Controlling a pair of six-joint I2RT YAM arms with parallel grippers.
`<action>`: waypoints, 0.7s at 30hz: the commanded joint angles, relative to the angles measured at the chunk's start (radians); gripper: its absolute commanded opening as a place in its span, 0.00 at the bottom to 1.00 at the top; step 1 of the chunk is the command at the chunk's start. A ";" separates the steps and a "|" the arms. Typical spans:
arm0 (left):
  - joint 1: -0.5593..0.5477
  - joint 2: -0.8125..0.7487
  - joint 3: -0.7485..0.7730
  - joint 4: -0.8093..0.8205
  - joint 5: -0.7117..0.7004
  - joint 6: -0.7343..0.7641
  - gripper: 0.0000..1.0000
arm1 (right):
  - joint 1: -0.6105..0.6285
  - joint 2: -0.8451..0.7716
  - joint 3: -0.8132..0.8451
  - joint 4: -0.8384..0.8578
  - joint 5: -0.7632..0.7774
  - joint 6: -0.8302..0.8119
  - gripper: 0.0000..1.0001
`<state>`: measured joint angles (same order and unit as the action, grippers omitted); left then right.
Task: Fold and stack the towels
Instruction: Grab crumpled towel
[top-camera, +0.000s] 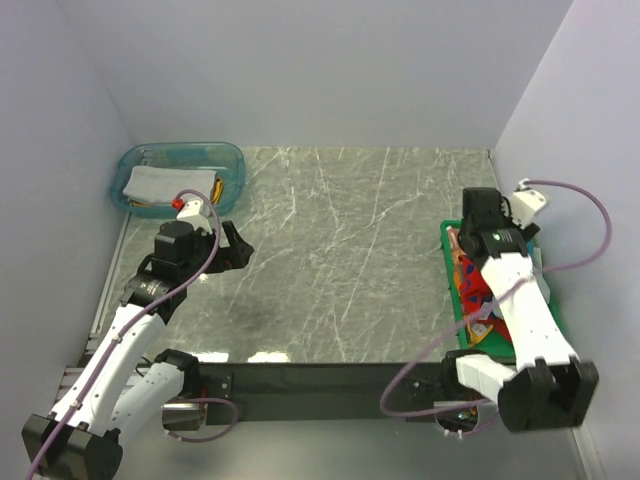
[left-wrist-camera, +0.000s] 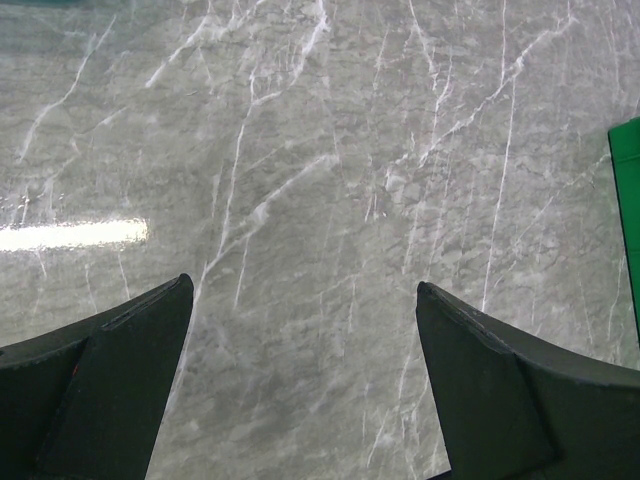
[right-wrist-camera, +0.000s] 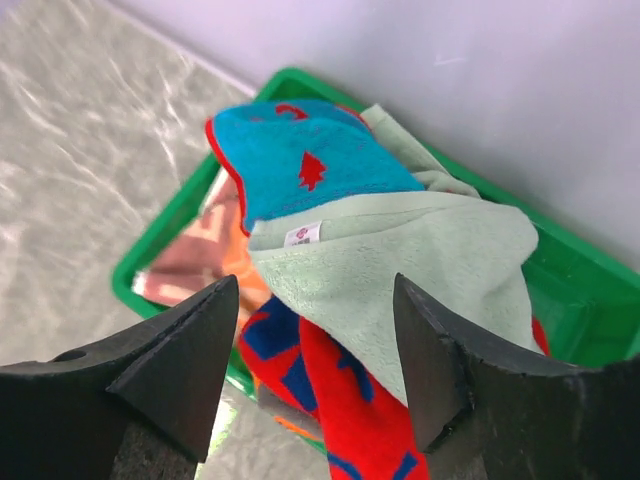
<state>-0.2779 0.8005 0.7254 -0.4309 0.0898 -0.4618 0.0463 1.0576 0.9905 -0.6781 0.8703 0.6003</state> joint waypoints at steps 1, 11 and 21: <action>-0.006 -0.006 0.006 0.018 0.007 0.012 1.00 | 0.007 0.128 0.011 -0.020 -0.033 -0.074 0.70; -0.026 -0.012 0.006 0.014 -0.016 0.014 0.99 | 0.007 0.346 -0.006 0.022 0.039 -0.091 0.68; -0.030 -0.012 0.006 0.012 -0.018 0.014 0.99 | -0.020 0.404 0.000 -0.040 0.134 -0.011 0.44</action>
<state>-0.3031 0.8001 0.7254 -0.4313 0.0814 -0.4606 0.0360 1.4670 0.9810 -0.6849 0.9203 0.5320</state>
